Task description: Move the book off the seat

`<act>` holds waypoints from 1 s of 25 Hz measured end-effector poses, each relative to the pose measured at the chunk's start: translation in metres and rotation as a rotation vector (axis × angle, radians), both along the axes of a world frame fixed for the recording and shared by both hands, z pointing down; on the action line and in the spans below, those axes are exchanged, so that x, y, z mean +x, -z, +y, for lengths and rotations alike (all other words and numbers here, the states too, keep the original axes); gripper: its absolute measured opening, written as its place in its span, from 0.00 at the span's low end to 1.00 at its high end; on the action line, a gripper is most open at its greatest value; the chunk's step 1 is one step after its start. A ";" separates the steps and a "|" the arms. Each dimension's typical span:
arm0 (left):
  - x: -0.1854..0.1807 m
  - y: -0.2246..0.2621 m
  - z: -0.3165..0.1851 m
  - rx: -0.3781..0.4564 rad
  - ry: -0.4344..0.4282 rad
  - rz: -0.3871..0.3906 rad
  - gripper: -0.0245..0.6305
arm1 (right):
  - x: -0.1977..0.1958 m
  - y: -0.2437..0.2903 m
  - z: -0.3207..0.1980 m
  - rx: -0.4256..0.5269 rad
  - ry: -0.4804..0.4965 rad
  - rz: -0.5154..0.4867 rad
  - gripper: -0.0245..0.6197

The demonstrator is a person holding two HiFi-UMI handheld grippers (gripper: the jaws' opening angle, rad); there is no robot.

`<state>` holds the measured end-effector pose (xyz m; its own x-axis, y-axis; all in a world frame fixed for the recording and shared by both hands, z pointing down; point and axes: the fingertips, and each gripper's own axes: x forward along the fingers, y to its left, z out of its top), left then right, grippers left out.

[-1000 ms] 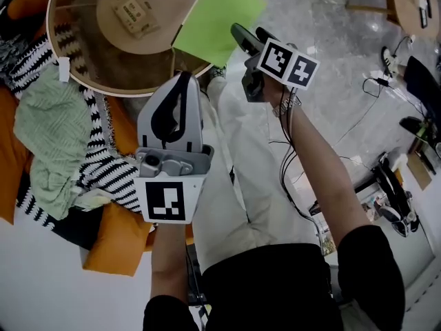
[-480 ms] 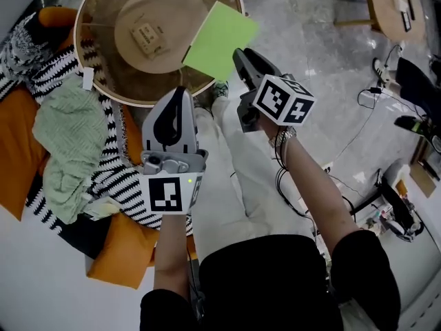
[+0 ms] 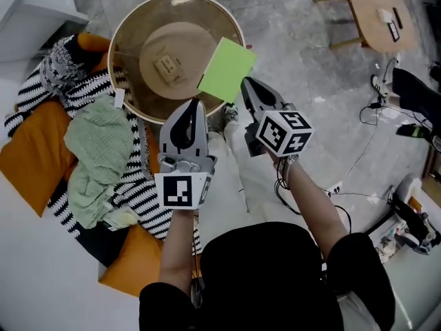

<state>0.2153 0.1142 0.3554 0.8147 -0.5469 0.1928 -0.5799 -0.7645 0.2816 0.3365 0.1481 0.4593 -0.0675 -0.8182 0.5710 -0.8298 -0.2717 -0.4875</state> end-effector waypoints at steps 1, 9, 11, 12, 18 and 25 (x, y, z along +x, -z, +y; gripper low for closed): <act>0.000 0.011 -0.001 0.009 -0.005 0.002 0.05 | -0.002 0.014 0.000 0.016 0.007 0.010 0.06; -0.002 0.095 -0.016 0.096 0.003 0.036 0.05 | -0.006 0.149 -0.027 0.247 0.027 0.059 0.06; -0.003 0.120 -0.020 0.111 0.018 0.054 0.05 | -0.007 0.180 -0.029 0.295 0.033 0.068 0.06; -0.003 0.132 -0.021 0.123 0.024 0.063 0.05 | -0.008 0.194 -0.030 0.319 0.037 0.070 0.06; 0.004 0.197 -0.020 0.221 0.025 0.074 0.05 | -0.009 0.272 -0.033 0.458 0.046 0.050 0.06; 0.009 0.248 -0.009 0.292 0.028 0.087 0.05 | -0.012 0.344 -0.026 0.591 0.068 0.093 0.06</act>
